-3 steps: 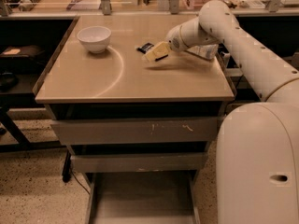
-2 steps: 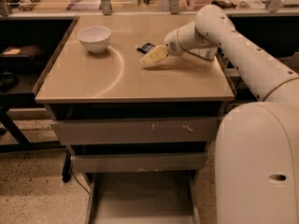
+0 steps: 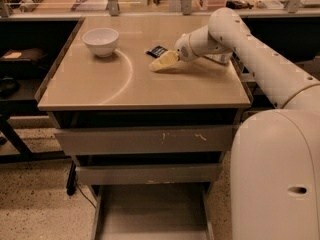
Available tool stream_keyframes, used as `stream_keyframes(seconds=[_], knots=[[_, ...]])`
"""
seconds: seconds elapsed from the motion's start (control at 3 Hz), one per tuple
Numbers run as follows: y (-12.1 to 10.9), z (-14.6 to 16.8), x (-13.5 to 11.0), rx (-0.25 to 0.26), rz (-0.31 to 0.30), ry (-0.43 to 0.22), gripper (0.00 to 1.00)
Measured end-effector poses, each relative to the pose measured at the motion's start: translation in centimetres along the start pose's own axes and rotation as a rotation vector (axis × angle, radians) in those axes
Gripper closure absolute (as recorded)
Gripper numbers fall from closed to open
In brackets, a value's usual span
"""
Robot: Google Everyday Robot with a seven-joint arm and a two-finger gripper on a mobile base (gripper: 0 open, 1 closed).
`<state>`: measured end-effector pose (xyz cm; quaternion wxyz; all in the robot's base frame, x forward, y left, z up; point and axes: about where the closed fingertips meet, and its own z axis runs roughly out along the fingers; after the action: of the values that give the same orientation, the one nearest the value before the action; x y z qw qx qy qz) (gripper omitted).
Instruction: Place rxbar blueberry into bottom drawer
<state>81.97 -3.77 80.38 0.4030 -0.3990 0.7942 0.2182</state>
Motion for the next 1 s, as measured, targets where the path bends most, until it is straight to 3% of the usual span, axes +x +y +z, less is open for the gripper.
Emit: stream_keyframes(seconds=[1.0], knots=[[0.0, 0.01, 0.0, 0.0, 0.0, 0.0, 0.89]])
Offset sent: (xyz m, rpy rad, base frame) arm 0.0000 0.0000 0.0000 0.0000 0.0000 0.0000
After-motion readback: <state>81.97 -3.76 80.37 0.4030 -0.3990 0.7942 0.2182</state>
